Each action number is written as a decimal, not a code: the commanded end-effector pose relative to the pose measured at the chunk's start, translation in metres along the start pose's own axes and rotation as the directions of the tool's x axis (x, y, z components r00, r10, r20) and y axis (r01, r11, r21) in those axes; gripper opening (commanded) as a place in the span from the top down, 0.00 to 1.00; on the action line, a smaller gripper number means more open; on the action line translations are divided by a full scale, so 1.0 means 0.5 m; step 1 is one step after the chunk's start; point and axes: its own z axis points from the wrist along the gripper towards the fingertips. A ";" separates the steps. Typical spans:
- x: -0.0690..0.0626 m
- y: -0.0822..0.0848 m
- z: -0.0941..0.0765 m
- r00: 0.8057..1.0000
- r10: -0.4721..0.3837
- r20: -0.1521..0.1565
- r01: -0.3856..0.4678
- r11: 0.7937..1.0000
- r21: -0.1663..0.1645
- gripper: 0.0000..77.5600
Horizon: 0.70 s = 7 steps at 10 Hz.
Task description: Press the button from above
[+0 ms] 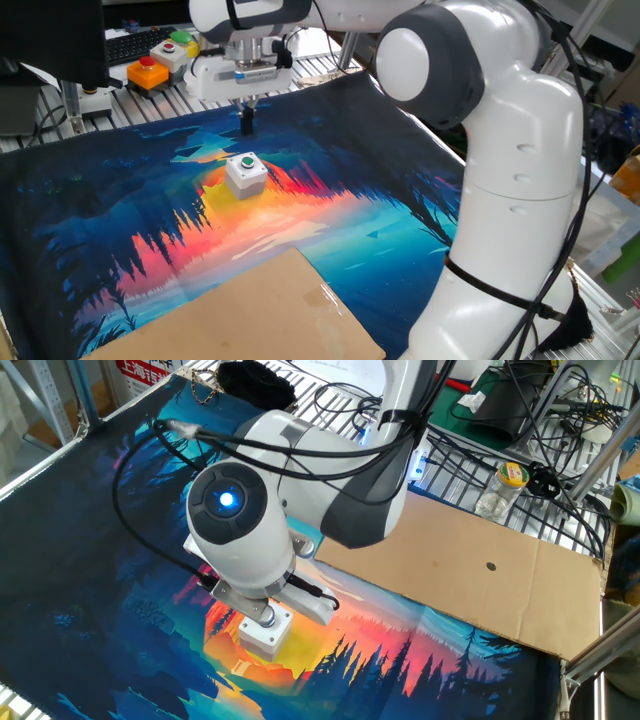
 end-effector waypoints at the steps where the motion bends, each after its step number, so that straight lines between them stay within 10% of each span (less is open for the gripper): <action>1: -0.008 0.000 0.015 1.000 -0.009 0.002 0.009 1.000 0.003 1.00; 7: -0.017 0.000 0.039 1.000 -0.020 0.006 0.020 1.000 0.015 1.00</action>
